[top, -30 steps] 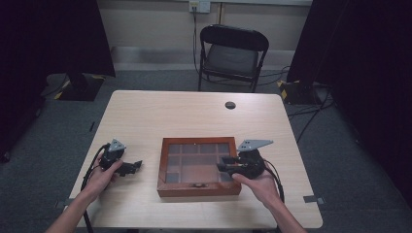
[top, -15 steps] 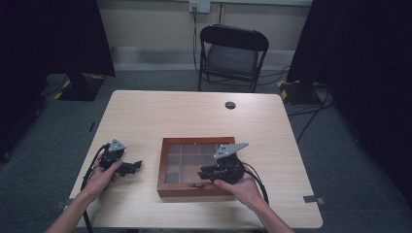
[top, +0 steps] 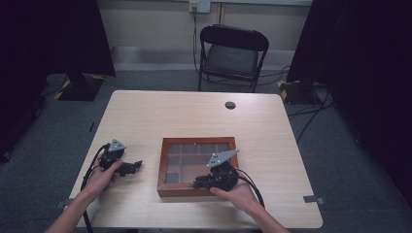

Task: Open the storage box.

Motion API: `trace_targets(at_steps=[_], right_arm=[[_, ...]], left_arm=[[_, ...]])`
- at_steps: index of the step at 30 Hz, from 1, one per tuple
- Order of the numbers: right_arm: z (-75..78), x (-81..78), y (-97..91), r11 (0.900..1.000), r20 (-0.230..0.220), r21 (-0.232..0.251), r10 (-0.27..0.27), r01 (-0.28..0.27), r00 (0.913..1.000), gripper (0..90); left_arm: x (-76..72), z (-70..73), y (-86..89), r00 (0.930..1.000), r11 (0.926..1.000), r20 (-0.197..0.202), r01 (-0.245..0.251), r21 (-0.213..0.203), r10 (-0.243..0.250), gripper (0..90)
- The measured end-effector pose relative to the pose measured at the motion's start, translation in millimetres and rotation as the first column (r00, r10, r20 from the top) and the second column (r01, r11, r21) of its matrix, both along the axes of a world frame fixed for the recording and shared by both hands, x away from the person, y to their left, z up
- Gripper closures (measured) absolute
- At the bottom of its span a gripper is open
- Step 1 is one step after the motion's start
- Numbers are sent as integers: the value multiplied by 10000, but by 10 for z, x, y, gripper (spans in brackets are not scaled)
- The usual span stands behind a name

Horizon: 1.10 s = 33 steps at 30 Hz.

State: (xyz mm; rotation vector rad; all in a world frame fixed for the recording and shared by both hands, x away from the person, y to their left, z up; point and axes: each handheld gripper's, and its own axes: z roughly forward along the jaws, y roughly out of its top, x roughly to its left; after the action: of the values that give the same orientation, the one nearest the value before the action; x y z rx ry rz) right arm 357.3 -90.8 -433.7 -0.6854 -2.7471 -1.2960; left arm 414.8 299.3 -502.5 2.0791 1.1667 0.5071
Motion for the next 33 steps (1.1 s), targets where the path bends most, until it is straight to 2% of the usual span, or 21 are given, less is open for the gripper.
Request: trace_targets(at_steps=[12, 14, 27, 33], right_arm=[[-32, -18, 8, 9999, 196, -67, 104, -103, 9998, 798], [-16, -28, 35, 9997, 268, -248, 80, -74, 9996, 802], [-9, -5, 79, 9995, 86, -189, 255, -253, 9996, 809], [73, 3, 59, 9996, 171, 103, 257, -259, 9995, 809]], left_arm=[[0, -2, -2, 10000, 10000, 2, -17, -34, 17, 63], [0, -1, -1, 10000, 10000, 6, -15, -20, 15, 63], [0, -1, -2, 10000, 10000, 1, -24, -32, 24, 63], [1, 0, -1, 10000, 10000, -3, -9, -14, 9, 63]])
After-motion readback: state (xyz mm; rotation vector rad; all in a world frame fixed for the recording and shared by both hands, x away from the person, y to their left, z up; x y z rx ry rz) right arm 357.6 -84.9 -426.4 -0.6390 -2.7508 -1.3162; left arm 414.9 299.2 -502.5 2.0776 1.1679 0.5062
